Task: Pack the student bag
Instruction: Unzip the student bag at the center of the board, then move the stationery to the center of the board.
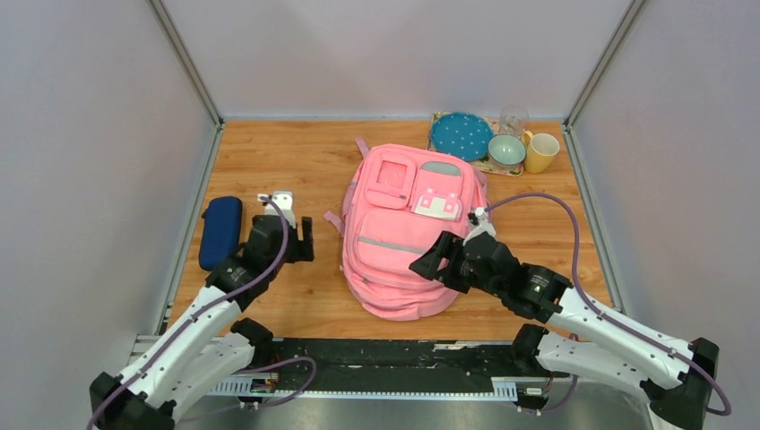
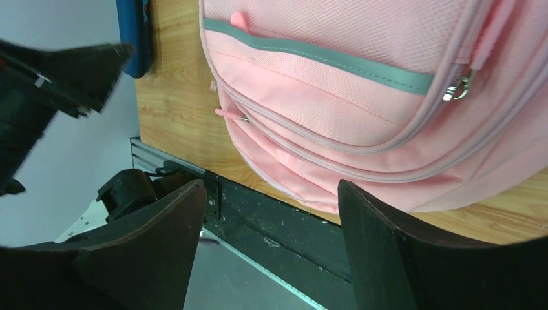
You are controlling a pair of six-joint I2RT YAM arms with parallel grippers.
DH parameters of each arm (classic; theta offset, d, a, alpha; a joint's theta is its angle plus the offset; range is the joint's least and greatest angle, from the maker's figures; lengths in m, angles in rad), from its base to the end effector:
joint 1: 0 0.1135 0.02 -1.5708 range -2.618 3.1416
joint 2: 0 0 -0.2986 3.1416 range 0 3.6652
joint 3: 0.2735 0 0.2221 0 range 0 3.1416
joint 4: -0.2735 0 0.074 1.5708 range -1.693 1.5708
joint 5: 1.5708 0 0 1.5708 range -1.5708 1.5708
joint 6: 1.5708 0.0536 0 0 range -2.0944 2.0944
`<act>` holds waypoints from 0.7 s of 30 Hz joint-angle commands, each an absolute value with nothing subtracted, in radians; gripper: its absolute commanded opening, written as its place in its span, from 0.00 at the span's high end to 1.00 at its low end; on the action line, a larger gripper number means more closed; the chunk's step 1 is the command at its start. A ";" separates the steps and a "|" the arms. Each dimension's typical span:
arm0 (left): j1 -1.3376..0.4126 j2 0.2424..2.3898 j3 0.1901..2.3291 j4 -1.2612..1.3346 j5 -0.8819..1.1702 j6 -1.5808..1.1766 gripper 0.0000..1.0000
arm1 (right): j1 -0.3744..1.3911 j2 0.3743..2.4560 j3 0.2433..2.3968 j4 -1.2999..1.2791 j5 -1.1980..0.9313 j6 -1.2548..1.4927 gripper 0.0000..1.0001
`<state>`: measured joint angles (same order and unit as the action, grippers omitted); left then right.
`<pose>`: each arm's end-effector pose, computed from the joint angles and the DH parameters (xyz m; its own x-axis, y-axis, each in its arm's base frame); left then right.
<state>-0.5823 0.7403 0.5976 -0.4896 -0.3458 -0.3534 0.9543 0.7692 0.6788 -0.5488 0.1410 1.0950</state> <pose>0.1103 -0.0509 0.2703 -0.5631 -0.0190 -0.8262 0.1004 0.9908 -0.0912 0.0789 0.0983 0.2858 -0.8181 0.3677 -0.4421 -0.0335 0.7370 0.6750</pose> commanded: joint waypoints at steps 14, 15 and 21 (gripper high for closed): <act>0.279 1.144 0.931 -0.436 -0.120 -0.249 0.14 | 1.054 0.824 0.727 -0.537 0.104 1.046 0.22; 0.278 1.167 0.968 -0.451 -0.132 -0.230 0.15 | 1.054 0.802 0.720 -0.538 0.106 1.048 0.22; 0.279 1.284 0.963 -0.446 -0.183 -0.120 0.14 | 1.055 0.744 0.693 -0.543 0.123 1.055 0.22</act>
